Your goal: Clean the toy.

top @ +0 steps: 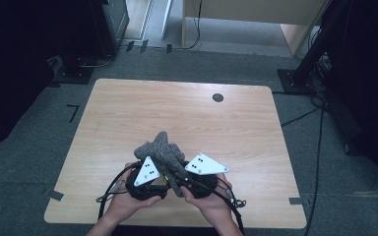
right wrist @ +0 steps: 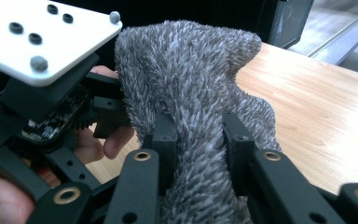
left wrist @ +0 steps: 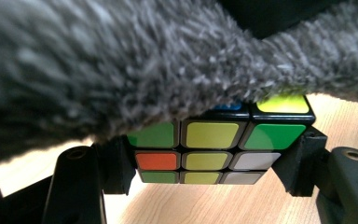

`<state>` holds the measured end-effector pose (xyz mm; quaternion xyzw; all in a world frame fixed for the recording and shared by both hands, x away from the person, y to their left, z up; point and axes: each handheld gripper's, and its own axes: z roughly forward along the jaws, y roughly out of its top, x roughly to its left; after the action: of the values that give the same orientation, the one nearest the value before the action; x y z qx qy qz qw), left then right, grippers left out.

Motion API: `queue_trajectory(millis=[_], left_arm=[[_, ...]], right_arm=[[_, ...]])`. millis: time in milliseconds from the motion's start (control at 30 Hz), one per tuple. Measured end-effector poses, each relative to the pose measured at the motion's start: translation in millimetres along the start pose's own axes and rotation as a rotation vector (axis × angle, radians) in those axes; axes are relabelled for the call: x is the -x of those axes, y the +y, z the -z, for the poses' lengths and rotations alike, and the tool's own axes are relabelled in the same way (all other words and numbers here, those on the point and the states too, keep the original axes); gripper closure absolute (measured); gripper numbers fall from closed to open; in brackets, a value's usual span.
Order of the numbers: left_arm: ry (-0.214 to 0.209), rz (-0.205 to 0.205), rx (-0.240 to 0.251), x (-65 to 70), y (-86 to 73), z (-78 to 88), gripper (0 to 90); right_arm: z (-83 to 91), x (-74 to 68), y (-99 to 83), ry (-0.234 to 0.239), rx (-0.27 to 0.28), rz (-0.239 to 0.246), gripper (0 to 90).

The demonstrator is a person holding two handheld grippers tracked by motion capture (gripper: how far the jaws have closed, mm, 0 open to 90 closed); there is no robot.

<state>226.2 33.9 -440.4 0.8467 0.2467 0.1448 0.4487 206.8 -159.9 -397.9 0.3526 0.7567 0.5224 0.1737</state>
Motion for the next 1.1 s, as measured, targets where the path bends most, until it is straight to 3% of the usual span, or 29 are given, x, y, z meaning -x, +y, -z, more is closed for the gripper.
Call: queue_trajectory(millis=[167, 267, 467, 600, 700, 800, 967, 1033, 1100], left_arm=[[-0.002, 0.031, 0.018, -7.6, -0.5, 4.0, 34.1], [0.001, 0.042, 0.021, -9.6, -0.8, 5.5, 34.1], [0.000, -0.005, 0.011, -0.2, -0.4, 1.8, 34.1], [-0.004, -0.030, 0.017, 4.6, 1.2, 1.8, 34.2], [0.006, -0.045, 0.018, 4.3, 1.5, 2.9, 34.2], [0.009, -0.023, 0.025, -0.7, 0.5, 4.2, 34.2], [0.011, -0.003, 0.030, -2.1, 0.0, 4.6, 34.2], [0.006, -0.029, 0.029, 3.8, 0.3, 2.3, 34.2], [0.013, -0.071, 0.024, 10.7, 1.0, 0.1, 34.2]], right_arm=[[4.0, 2.5, 1.9, -0.001, 0.035, -0.021, 52.9], [9.8, -1.0, 5.7, 0.013, 0.049, -0.032, 63.0], [7.8, -3.5, 4.0, 0.005, 0.001, -0.025, 76.2], [6.5, -9.7, 4.4, -0.014, -0.002, 0.013, 77.0], [9.6, 0.8, 4.6, -0.063, 0.006, -0.018, 77.1], [12.5, 5.4, 4.3, -0.091, -0.001, -0.033, 77.3], [14.3, 0.3, 5.9, -0.037, 0.002, -0.021, 77.8], [12.0, -6.7, 6.8, 0.016, -0.004, -0.020, 77.7], [9.2, -11.8, 6.9, -0.001, -0.015, 0.015, 77.6]])
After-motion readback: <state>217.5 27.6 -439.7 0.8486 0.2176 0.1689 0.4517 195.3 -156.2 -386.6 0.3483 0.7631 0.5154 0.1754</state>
